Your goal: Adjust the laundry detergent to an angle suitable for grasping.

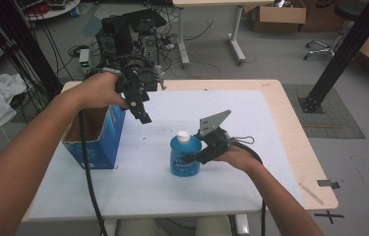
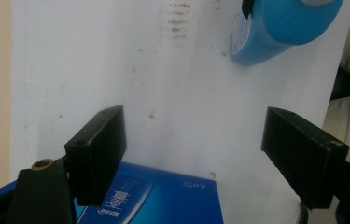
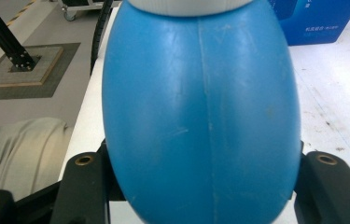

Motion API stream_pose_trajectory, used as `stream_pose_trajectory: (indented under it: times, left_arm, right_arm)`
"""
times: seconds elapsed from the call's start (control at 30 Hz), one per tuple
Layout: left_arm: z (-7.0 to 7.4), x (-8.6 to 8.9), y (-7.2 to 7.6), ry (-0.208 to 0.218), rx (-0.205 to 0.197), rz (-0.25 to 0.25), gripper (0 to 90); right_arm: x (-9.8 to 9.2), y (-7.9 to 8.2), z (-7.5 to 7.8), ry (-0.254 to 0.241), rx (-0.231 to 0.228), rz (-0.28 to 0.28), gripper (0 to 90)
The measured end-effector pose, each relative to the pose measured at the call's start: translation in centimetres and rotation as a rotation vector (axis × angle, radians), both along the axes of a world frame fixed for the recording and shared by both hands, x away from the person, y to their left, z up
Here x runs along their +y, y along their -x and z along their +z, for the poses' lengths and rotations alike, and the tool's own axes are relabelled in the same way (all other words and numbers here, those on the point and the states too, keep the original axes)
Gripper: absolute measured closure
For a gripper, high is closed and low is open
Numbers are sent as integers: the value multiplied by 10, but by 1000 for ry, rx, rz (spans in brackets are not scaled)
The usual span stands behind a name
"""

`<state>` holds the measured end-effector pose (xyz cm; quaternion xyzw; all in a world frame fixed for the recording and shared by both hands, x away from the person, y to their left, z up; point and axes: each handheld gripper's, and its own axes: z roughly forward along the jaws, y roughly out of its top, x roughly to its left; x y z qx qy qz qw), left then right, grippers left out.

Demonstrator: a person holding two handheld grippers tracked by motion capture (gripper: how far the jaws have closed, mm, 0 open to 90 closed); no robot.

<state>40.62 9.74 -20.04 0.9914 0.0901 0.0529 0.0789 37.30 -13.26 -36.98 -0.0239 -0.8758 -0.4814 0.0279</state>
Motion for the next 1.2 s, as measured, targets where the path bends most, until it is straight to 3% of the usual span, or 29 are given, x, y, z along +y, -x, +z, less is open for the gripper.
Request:
stream_pose_trajectory:
  times: [1.2]
  left_arm:
    - [0, 0, 0, 4, 0, 8, 228]
  right_arm:
    - [-3, 2, 2, 17, -18, -35, 265]
